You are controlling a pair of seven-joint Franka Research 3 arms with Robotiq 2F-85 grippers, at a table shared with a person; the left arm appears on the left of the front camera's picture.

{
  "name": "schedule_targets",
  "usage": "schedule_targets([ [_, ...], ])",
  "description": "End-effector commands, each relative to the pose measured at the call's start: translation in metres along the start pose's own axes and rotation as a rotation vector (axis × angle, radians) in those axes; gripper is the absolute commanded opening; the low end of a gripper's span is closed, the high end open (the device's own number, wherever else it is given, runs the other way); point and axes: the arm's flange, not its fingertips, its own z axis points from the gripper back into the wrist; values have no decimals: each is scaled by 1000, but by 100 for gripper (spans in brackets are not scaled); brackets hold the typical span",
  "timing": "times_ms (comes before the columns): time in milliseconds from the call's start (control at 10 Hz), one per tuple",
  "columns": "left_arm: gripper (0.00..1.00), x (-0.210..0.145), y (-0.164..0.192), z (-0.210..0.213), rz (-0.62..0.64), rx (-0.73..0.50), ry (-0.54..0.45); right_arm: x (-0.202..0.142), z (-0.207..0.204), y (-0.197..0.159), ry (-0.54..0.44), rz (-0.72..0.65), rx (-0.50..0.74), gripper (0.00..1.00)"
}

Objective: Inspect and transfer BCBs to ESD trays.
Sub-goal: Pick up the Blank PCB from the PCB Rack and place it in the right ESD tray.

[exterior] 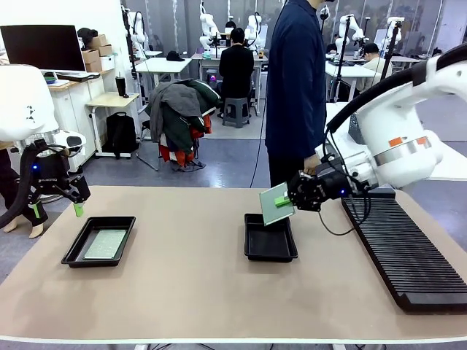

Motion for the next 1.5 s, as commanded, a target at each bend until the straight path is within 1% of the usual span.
schedule_targets([
  [0,100,-1,0,0,-1,1,0,1,-25,-17,-35,-28,16,3],
  [200,100,-1,0,0,-1,1,0,1,-41,-33,-42,-56,5,3],
  [600,100,-1,0,0,-1,1,0,7,-68,-58,-23,-110,-3,3],
  [1400,100,-1,0,0,-1,1,0,14,-89,-86,-38,-176,-36,3],
])
